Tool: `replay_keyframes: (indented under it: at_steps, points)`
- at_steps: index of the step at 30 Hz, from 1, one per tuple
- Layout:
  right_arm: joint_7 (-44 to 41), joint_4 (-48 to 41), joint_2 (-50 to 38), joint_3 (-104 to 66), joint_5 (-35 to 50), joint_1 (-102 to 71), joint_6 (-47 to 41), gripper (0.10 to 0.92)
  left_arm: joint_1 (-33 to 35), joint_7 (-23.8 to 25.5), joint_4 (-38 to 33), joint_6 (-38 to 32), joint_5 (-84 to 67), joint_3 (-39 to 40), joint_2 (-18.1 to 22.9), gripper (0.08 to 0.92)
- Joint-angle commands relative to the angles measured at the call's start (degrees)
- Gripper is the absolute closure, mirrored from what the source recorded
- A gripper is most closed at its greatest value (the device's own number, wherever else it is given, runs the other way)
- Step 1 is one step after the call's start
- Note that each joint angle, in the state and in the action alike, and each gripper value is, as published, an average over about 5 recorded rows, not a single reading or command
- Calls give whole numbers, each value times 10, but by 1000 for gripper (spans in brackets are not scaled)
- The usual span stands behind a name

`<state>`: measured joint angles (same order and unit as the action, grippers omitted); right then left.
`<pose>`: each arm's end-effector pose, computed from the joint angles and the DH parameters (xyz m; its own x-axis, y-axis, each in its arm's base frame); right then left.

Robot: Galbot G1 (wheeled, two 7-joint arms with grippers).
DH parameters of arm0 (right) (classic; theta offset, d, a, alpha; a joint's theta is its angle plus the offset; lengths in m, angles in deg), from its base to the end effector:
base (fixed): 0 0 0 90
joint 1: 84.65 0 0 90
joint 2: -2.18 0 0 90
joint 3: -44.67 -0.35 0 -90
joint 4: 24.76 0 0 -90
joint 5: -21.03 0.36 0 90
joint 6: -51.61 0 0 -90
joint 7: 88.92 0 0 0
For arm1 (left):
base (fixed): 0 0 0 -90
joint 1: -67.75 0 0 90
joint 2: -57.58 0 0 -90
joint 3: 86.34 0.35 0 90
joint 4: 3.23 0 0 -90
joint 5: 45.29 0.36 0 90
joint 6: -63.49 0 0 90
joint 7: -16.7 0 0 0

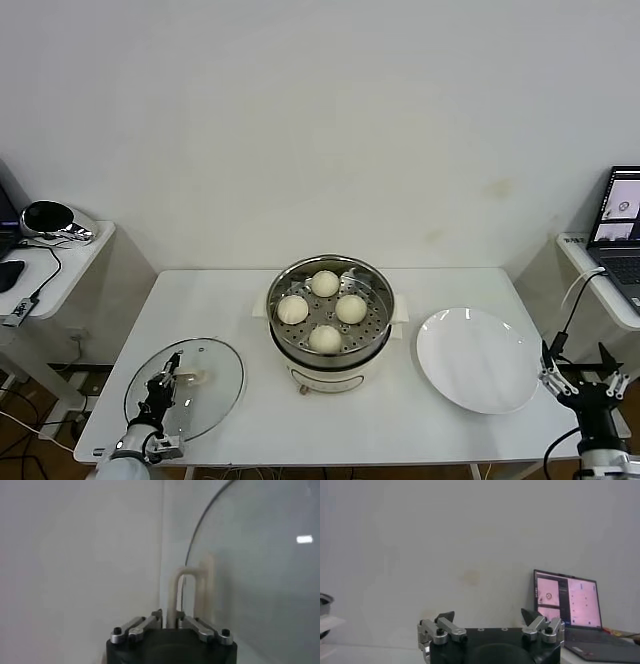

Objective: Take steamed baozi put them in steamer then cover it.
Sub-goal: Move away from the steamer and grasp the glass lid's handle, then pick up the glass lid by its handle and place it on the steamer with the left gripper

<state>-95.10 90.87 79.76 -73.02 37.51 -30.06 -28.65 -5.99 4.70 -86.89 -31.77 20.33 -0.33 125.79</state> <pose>0.1431 -0.1891 -0.2947 -0.9766 0.1869 -0.1060 0.2025 0.9657 -0.1628 0.2439 0.1678 -0.4385 -0.9889 -0.0244 0.1465 0.1452 0.0488 0.9882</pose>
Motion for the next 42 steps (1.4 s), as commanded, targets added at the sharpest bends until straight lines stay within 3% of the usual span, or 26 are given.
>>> replay_keyframes:
  at_steps: [1,9,17,22,26,30,36,42]
  points:
    - [0,2,-1,0,-1,-1,1,203,14,-54,-44,-11,-2,-17,-8,847]
    - [-1,7,1,10,-6,-3,3,203,28,5,-148,12,-76,-46,-85,847]
    - [-3,10,7,30,-23,-9,6,203,-20,98,-242,110,-190,-26,-180,847]
    - [-6,7,15,49,-45,-8,9,203,-60,130,-301,173,-237,24,-238,847]
    - [-6,4,27,63,-64,-2,10,203,-105,145,-331,229,-264,126,-265,847]
    - [-6,3,41,70,-85,4,10,203,-185,153,-344,278,-257,257,-250,847]
    - [-2,7,60,75,-128,12,9,203,-339,198,-316,364,-215,419,-169,847]
    - [1,3,75,79,-141,17,11,203,-386,244,-261,409,-143,485,-74,847]
